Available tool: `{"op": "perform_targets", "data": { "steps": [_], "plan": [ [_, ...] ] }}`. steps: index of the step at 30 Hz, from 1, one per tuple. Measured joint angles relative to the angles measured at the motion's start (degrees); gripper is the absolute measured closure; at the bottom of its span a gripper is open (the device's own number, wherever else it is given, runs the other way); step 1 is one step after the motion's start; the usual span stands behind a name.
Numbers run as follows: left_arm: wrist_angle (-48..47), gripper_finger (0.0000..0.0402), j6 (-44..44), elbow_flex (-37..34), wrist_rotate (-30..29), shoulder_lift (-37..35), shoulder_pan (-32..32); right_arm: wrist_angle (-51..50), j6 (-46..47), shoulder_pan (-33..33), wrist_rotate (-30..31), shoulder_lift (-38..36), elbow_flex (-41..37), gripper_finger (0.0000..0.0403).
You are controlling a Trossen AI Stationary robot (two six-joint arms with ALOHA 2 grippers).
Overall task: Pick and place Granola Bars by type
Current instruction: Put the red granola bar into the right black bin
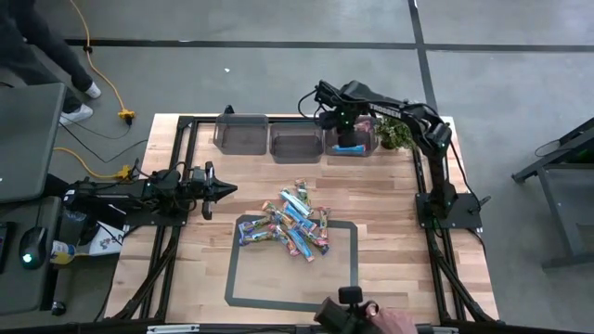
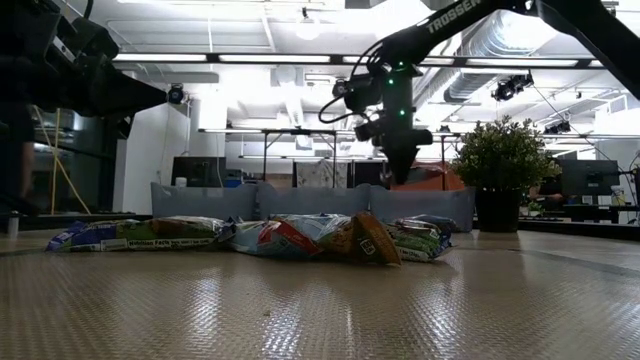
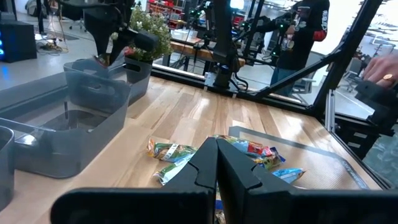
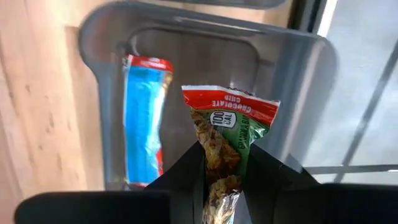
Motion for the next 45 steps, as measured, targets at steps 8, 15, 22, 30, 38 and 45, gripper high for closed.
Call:
{"op": "perform_targets", "data": {
  "steps": [8, 15, 22, 30, 38, 45],
  "plan": [
    [-0.02, 0.0401, -0.01, 0.01, 0.15, -0.01, 0.00, 1.38, 3.26, 0.28, -1.76, 2.02, 0.00, 0.0329],
    [-0.02, 0.0401, -0.01, 0.01, 0.15, -0.01, 0.01, -0.59, 4.32, 0.26, -0.45, 4.39, 0.00, 0.0329],
    [-0.02, 0.0401, 0.00, 0.01, 0.13, -0.01, -0.01, 0.06, 4.14, 0.27, 0.80, 4.45, 0.00, 0.0329],
    [-0.02, 0.0401, 0.02, 0.01, 0.11, -0.01, 0.00, -0.91, 3.65, 0.28, 1.61, 4.45, 0.00, 0.0302],
    [-0.01, 0.0401, 0.02, 0.01, 0.09, -0.01, -0.01, -0.70, 7.24, 0.28, 4.76, 4.45, 0.00, 0.0262],
    [0.00, 0.0401, 0.02, 0.01, 0.04, -0.01, 0.00, -0.80, 16.07, 0.11, 9.12, 2.72, 0.00, 0.0253]
  ]
}}
